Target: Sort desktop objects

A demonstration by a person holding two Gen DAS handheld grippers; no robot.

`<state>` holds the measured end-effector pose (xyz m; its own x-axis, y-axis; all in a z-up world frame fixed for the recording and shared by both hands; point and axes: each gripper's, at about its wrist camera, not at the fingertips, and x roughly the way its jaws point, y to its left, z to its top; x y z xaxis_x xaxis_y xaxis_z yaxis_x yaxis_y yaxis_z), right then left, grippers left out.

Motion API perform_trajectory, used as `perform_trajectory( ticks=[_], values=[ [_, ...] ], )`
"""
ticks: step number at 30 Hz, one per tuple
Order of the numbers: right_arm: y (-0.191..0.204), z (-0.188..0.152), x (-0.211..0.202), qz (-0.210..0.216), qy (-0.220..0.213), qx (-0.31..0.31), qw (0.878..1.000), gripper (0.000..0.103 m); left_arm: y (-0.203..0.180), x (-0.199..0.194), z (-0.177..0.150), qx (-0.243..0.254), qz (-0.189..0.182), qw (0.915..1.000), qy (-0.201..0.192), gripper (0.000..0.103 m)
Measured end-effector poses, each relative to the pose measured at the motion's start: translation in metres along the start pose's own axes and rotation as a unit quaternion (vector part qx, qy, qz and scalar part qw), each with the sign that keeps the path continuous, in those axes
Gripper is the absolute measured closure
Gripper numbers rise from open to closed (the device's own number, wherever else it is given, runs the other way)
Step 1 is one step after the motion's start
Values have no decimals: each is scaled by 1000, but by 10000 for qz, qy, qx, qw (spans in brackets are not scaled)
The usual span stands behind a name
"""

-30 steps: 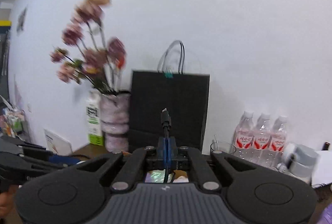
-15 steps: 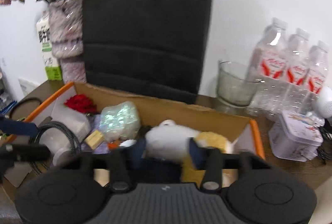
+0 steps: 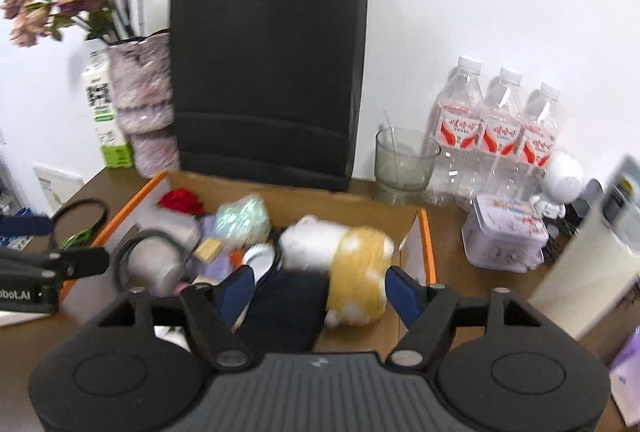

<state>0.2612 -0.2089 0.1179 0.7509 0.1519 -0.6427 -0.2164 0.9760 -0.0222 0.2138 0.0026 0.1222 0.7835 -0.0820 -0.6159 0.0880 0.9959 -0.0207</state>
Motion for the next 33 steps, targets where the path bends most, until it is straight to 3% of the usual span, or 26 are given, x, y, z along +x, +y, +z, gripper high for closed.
perform_trajectory(
  ticks=[5,9,14,18,21,25,29,33],
  values=[
    [6,-46,-49,130,-284,436,9986,17,-13,-46,-41,-119,196,9997,-131,0],
    [18,-100,-81,276,-385,674,9966,15,-13,-78,-97,-402,199,9990,-42,0],
    [37,-180,-115,262,-346,549,9975,15,-4,-112,-178,-820,355,9960,-69,0],
    [47,-227,-134,272,-215,612,9975,15,-3,-133,-223,-738,436,9963,-111,0],
    [53,-247,-143,186,-196,635,9976,15,-6,-144,-238,-504,420,9973,-321,0],
    [62,-260,-145,342,-131,700,9969,13,-8,-136,-241,-245,463,9985,-137,0],
    [65,-262,-132,171,49,636,9978,11,-8,-127,-244,-286,469,9985,28,0],
    [69,-262,-120,2,42,565,9984,0,-10,-115,-242,-313,372,9987,135,0]
  ],
)
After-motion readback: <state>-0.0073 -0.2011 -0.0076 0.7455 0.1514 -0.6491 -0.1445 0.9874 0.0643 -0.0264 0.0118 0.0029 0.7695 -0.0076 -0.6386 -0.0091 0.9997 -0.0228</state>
